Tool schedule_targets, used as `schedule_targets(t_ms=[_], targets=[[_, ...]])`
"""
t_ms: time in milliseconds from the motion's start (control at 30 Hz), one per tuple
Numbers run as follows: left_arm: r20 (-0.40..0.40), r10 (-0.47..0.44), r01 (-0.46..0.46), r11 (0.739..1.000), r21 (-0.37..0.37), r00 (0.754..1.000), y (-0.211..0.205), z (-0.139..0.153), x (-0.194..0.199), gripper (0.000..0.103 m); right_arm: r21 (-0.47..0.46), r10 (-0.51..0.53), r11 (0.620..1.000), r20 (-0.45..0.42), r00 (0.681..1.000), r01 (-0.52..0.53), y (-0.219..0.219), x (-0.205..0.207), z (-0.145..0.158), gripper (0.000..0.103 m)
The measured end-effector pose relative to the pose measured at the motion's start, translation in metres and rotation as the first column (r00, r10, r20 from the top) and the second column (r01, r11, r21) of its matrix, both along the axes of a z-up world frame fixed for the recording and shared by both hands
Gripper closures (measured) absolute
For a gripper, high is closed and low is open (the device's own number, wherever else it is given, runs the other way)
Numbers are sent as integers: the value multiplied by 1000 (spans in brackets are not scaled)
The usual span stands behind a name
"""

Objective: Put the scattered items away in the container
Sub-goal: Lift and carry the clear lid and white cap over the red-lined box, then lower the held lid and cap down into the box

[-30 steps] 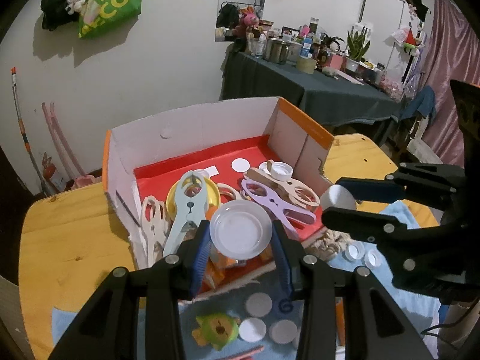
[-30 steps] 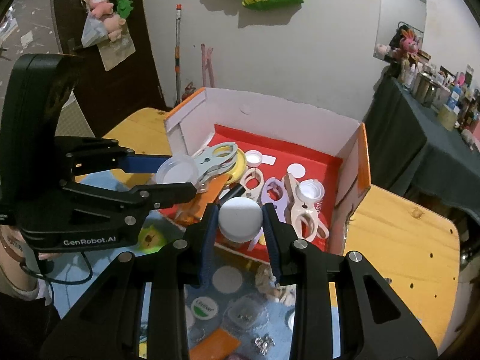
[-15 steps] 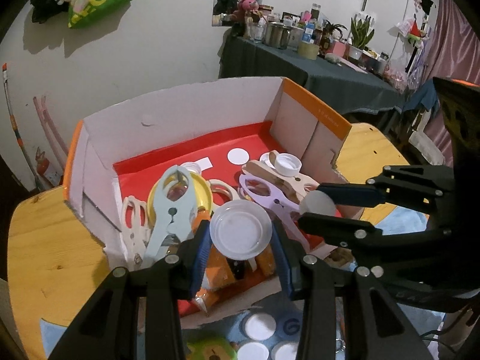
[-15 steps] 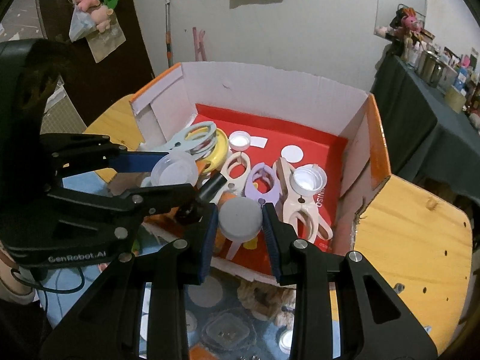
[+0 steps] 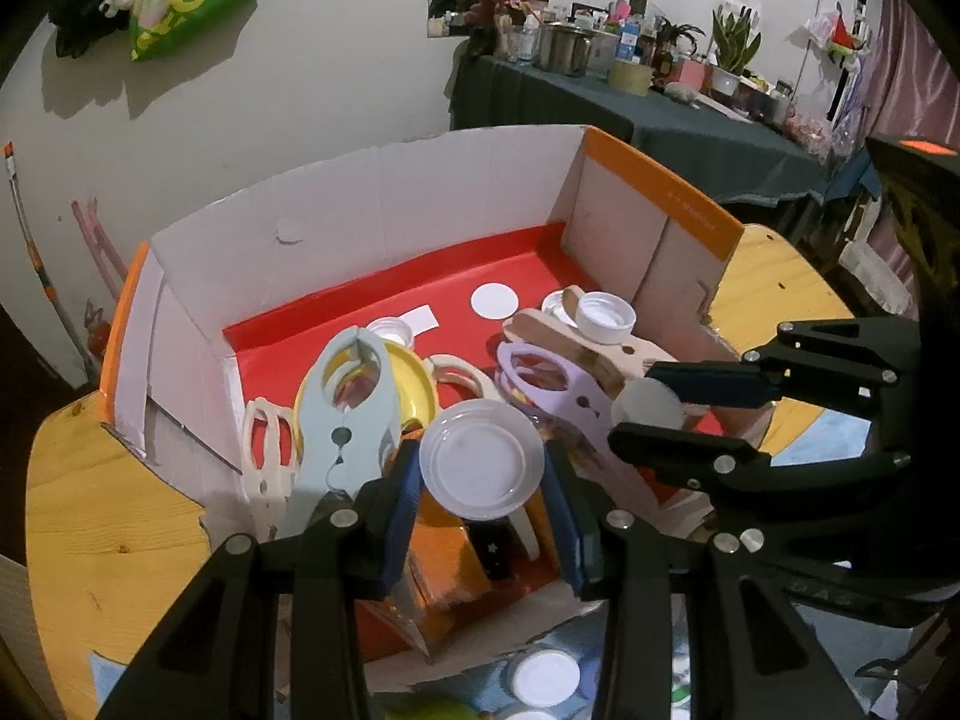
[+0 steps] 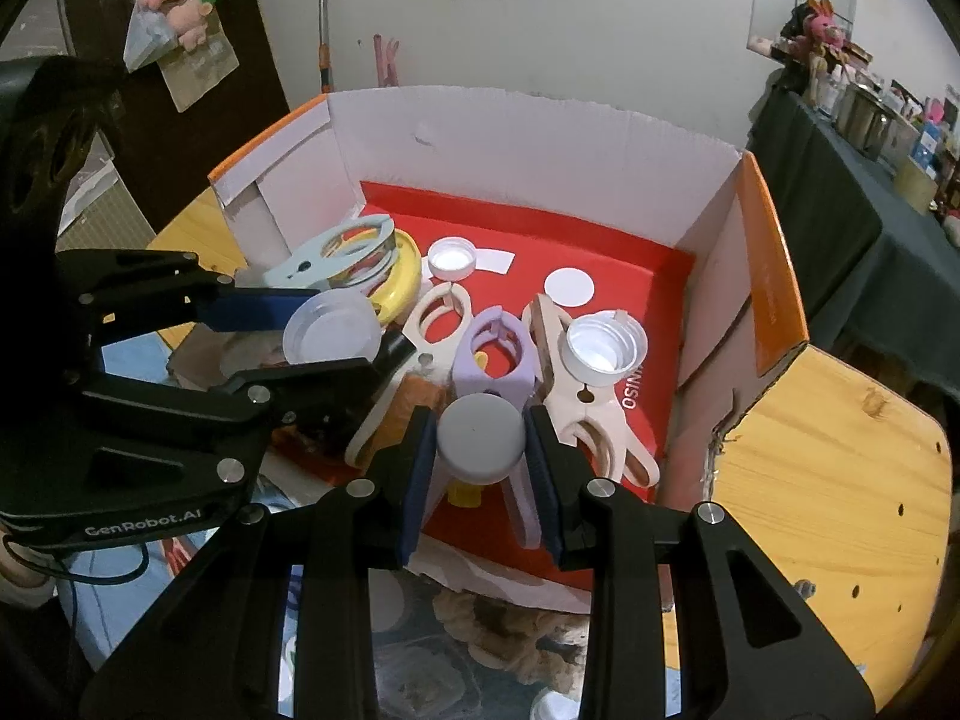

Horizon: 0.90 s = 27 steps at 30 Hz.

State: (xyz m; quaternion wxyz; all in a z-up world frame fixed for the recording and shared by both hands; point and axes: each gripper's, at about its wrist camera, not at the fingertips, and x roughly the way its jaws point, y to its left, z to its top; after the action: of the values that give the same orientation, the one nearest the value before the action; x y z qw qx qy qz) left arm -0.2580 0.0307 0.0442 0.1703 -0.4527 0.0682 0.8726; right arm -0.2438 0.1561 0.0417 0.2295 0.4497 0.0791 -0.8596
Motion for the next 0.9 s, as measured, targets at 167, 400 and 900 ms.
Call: schedule_targets(t_ms=[167,400,900], targets=[[-6,-4,4,1000,-19,1000,3,-1,-1,61,10,4,1000,8,1000,-4,-1,-2,-4,74],[-9,-23,22,999,-27,1000,5,-3,-2,61,23,4,1000,17,1000,-4,-1,-3,-10,74],[5,-41,42,997,-70,999,11,-17,-5,61,36,1,999,15,1000,-1,0,-5,-13,74]])
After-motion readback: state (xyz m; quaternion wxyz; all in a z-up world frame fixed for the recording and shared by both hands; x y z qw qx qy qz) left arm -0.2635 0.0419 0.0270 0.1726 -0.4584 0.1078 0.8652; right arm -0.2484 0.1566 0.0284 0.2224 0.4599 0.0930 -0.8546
